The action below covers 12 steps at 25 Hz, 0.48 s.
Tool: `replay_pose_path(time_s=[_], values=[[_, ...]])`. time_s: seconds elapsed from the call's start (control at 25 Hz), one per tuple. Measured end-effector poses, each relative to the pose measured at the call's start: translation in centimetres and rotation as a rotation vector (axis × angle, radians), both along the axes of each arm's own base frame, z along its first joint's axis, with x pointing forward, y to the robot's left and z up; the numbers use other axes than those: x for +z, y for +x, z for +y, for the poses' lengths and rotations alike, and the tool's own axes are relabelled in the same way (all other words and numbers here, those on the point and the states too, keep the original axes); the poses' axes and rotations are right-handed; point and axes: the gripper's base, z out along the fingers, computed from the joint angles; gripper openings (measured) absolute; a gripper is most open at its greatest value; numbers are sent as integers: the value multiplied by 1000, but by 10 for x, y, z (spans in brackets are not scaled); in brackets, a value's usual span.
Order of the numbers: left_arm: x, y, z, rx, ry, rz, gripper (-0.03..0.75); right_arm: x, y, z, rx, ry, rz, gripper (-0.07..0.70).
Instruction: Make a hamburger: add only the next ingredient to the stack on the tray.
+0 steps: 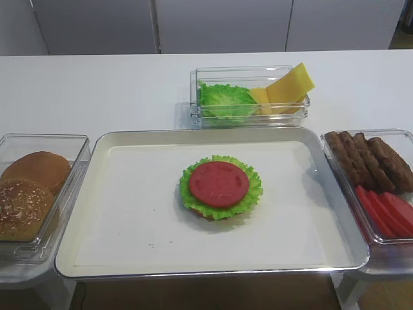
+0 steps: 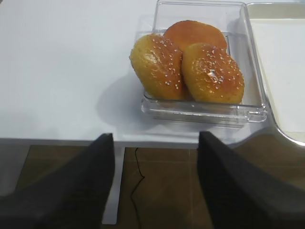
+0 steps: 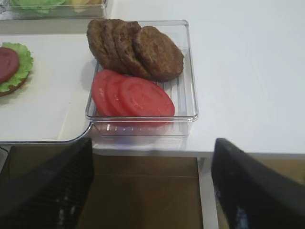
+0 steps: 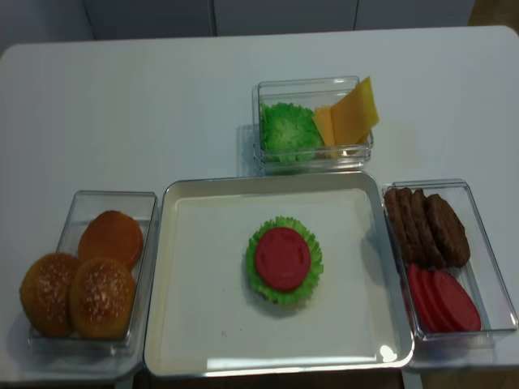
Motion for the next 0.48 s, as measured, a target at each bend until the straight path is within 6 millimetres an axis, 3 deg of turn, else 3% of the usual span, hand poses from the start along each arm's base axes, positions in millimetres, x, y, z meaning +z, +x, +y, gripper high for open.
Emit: replay_pose_path(time_s=[0.48], values=[[0, 0, 0, 0, 0, 0, 411, -2, 4, 0, -1, -11, -16, 580]])
